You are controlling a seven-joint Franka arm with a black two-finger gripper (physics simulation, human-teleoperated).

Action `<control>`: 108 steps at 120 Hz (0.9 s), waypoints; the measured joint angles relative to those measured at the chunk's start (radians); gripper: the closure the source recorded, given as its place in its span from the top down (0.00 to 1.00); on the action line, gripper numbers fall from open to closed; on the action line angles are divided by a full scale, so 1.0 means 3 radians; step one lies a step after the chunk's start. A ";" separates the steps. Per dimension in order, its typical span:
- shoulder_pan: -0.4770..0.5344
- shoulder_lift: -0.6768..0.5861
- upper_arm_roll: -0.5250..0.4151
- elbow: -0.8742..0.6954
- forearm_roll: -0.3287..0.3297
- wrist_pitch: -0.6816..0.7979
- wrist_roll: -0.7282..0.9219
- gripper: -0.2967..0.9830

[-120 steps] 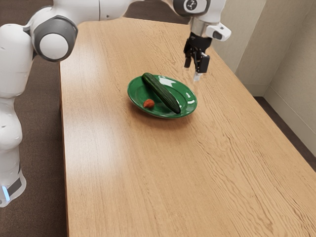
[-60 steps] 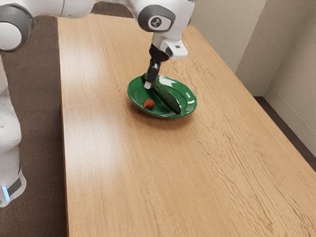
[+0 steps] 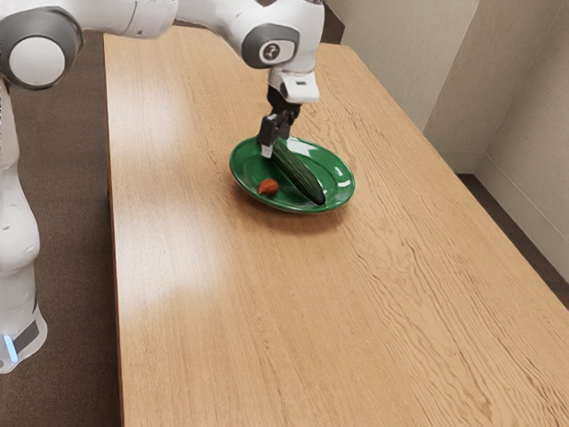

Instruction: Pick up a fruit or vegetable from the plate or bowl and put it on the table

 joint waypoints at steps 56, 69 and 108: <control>0.0031 0.0210 0.0017 0.0080 0.0019 0.0259 0.0677 0.77; 0.0041 0.0311 0.0015 0.0105 0.0019 0.0293 0.0776 0.77; 0.0002 0.0465 0.0013 0.0119 0.0028 0.0351 0.0984 0.77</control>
